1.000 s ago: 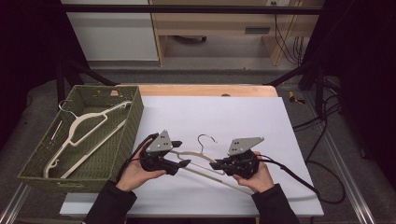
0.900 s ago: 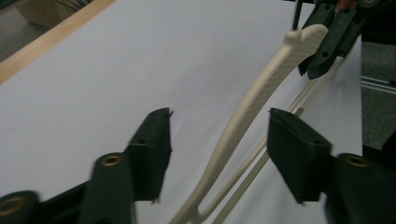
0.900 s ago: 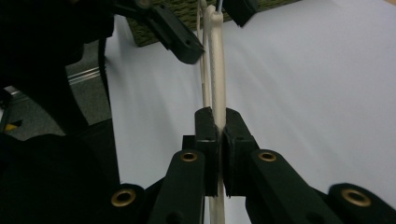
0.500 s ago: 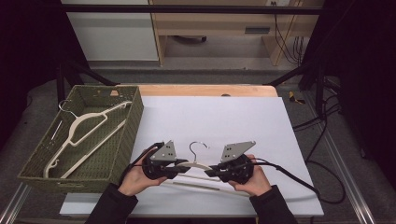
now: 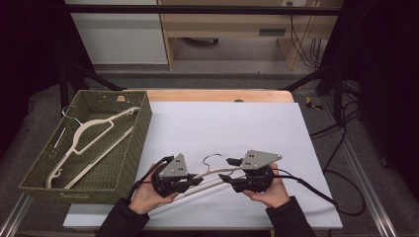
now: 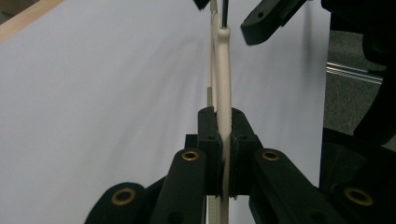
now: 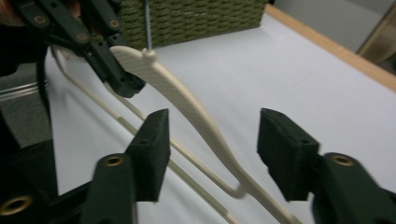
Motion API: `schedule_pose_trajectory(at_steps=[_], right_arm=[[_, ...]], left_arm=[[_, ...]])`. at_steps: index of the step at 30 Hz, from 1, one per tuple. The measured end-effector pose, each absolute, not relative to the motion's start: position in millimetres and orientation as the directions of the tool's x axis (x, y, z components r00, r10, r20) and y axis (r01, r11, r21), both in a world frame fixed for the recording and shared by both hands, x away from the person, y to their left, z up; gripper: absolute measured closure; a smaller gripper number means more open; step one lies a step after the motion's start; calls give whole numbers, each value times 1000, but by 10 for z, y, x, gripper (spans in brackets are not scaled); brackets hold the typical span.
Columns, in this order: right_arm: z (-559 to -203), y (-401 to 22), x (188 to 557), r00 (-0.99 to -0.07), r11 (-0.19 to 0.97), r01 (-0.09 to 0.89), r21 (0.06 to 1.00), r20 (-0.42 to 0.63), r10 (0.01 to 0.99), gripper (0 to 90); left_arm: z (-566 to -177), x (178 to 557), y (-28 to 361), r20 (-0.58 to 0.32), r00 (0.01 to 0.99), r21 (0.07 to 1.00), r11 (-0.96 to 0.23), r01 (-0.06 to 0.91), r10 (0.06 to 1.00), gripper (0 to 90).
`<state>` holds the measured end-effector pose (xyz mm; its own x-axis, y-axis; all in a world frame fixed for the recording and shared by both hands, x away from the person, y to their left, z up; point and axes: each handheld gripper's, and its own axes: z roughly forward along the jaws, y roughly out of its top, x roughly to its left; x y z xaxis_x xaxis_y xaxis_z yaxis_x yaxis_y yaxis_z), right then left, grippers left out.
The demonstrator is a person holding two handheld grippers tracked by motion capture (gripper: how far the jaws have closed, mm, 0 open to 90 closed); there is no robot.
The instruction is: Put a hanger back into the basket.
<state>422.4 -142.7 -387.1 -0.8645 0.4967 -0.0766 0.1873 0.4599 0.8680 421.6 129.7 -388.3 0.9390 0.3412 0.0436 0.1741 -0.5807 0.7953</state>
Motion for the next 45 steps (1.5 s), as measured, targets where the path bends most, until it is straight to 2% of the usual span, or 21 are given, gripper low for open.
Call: schedule_pose_trajectory(at_steps=[7, 14, 19, 27, 35, 45], right_arm=[[-3828, -1699, 4198, -817, 353, 195, 915, -48, 575, 277], [-3935, -1920, 4221, -758, 318, 258, 913, -13, 653, 160], [-3993, -2039, 4243, -723, 301, 299, 905, 9, 691, 133], [-4007, -2152, 4265, -683, 254, 309, 917, 28, 729, 89], [-4013, -2264, 4261, -638, 224, 324, 919, 38, 769, 49], [-4008, -2304, 4250, -622, 208, 335, 919, 49, 781, 36]], left_arm=[[-3810, 4228, 1390, 45, 891, 821, -524, 225, 453, 857], [-3701, 4243, 1538, 41, 849, 850, -465, 248, 528, 857], [-3589, 4230, 1651, 37, 825, 870, -425, 251, 564, 856], [-3402, 4220, 1831, 35, 786, 892, -375, 254, 617, 856], [-3121, 4250, 2051, 31, 775, 910, -339, 240, 632, 856], [-2756, 4415, 2582, 1, 756, 920, -296, 255, 654, 855]])
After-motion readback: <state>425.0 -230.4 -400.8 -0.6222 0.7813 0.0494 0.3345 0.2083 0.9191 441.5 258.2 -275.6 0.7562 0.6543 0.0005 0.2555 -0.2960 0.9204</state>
